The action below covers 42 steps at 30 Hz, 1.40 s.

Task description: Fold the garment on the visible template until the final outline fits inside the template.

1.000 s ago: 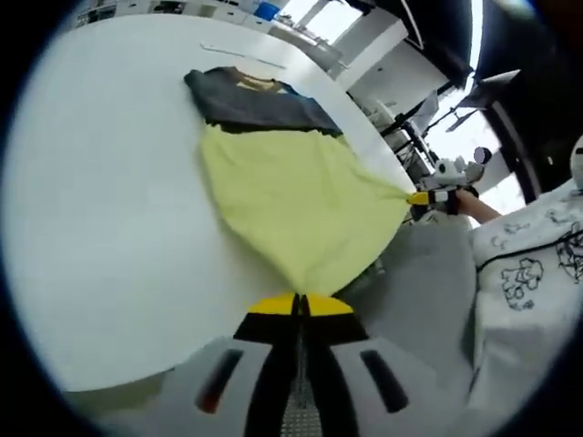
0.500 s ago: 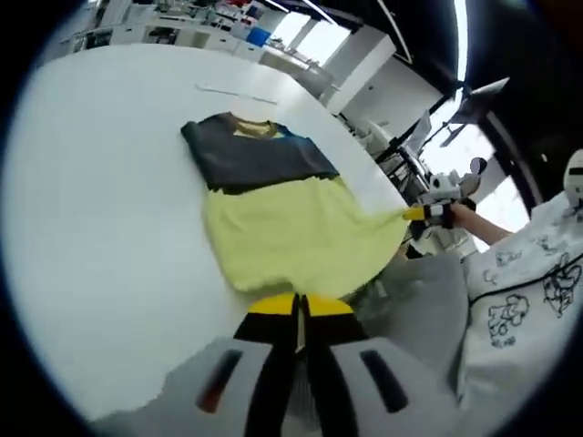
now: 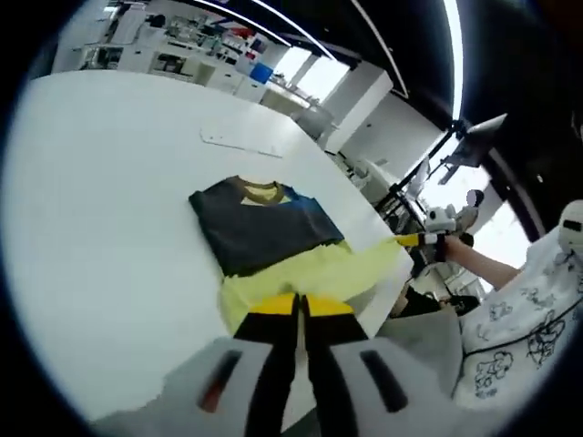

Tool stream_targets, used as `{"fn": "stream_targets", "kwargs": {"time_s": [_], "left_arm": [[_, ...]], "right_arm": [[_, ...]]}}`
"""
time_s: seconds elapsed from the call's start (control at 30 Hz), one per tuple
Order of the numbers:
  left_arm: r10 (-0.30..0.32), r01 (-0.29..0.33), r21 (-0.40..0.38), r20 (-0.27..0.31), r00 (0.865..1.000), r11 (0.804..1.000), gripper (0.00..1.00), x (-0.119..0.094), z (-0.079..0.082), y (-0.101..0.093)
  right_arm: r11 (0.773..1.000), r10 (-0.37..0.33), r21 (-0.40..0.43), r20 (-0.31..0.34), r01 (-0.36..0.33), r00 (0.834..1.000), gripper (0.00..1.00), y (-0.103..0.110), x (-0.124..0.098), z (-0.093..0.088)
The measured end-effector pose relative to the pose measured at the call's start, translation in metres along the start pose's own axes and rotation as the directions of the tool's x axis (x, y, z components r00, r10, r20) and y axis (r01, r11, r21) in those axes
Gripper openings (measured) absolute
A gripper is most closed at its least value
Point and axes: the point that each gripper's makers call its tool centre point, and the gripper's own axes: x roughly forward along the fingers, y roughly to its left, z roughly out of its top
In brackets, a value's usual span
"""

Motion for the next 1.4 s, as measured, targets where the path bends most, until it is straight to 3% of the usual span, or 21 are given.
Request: {"fn": "stream_targets", "kwargs": {"time_s": [0.13,0.27,0.63,0.77,1.17,1.4], "left_arm": [[0.008,-0.009,0.028,0.033,0.999,1.000,0.00,0.010,0.025,0.007],[0.034,-0.034,0.004,0.088,0.996,0.999,0.00,0.020,0.045,0.013],[0.087,-0.084,-0.027,0.156,0.984,0.996,0.00,0.042,0.075,0.039],[0.095,-0.092,-0.024,0.165,0.982,0.995,0.00,0.052,0.081,0.036],[0.140,-0.136,-0.038,0.185,0.973,0.990,0.00,0.072,0.103,0.069],[0.174,-0.168,-0.045,0.173,0.970,0.985,0.00,0.094,0.100,0.085]], "right_arm": [[1.000,0.008,-0.015,0.033,-0.008,0.999,0.00,-0.001,0.011,0.026],[1.000,-0.003,-0.030,0.062,0.005,0.998,0.00,-0.005,0.021,0.049],[0.999,-0.029,-0.041,0.121,0.034,0.992,0.00,-0.025,0.044,0.093],[0.998,-0.041,-0.038,0.127,0.046,0.991,0.00,-0.032,0.052,0.100],[0.996,-0.075,-0.038,0.133,0.081,0.988,0.00,-0.054,0.080,0.123],[0.990,-0.120,-0.064,0.100,0.126,0.988,0.00,-0.078,0.093,0.123]]}}
